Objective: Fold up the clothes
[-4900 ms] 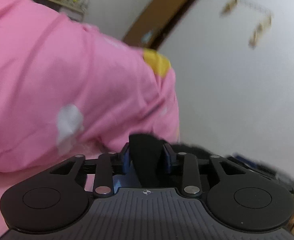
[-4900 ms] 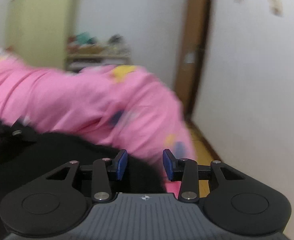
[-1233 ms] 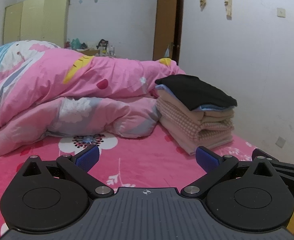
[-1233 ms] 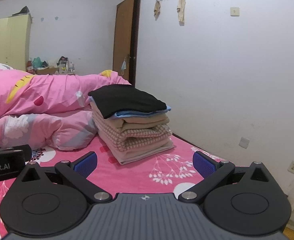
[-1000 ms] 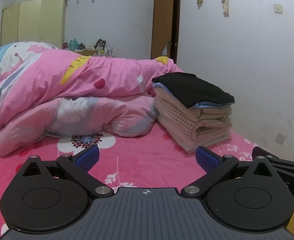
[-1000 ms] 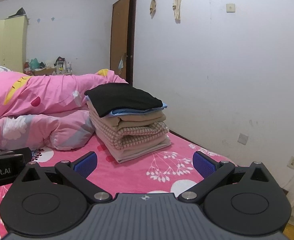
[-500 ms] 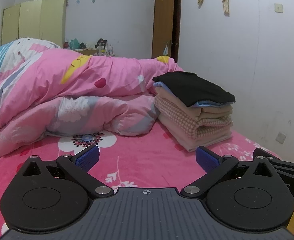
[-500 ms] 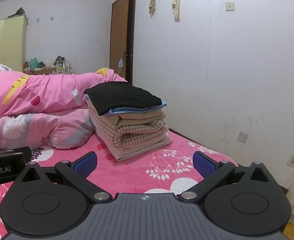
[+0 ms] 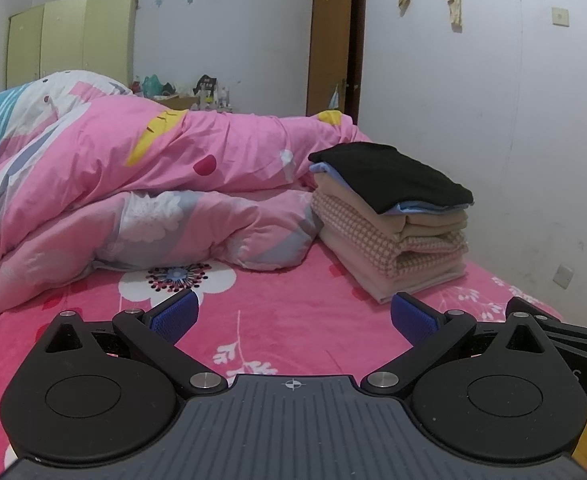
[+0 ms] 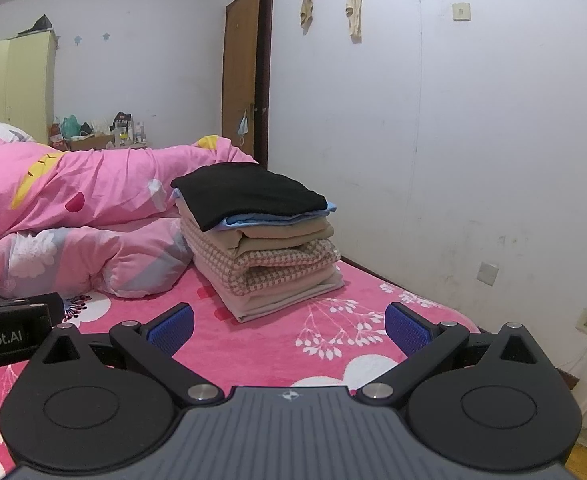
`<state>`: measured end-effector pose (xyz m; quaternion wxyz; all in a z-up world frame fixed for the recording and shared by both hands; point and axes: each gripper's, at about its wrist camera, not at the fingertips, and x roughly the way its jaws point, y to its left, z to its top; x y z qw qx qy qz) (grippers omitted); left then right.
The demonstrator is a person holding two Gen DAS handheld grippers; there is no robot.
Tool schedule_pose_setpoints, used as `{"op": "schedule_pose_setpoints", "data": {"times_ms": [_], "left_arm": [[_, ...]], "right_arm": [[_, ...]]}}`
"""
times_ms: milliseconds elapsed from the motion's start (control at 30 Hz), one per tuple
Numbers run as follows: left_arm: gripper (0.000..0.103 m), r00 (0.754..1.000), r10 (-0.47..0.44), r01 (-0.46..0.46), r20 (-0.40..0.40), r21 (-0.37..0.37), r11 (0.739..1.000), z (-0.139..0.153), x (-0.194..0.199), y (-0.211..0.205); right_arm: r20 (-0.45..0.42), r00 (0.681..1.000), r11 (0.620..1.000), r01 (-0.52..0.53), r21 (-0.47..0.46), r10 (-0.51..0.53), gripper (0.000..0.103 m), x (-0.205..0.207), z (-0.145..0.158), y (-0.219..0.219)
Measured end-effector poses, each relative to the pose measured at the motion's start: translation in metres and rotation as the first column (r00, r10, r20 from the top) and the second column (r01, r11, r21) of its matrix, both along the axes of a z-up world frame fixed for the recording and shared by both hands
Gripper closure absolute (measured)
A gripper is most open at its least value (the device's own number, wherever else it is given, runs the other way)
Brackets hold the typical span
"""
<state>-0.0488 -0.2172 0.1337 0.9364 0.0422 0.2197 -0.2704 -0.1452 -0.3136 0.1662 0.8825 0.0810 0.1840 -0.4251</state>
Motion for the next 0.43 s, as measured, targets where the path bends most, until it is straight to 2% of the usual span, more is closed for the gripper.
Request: {"op": "schedule_pose_setpoints", "data": {"times_ms": [433], "left_arm": [[0.000, 1.000, 0.001, -0.001, -0.001, 0.003, 1.000, 0.0013, 0.0008, 0.0027]], "right_arm": [[-0.001, 1.000, 1.000, -0.001, 0.001, 0.001, 0.000, -0.0004, -0.0006, 0.0017]]}}
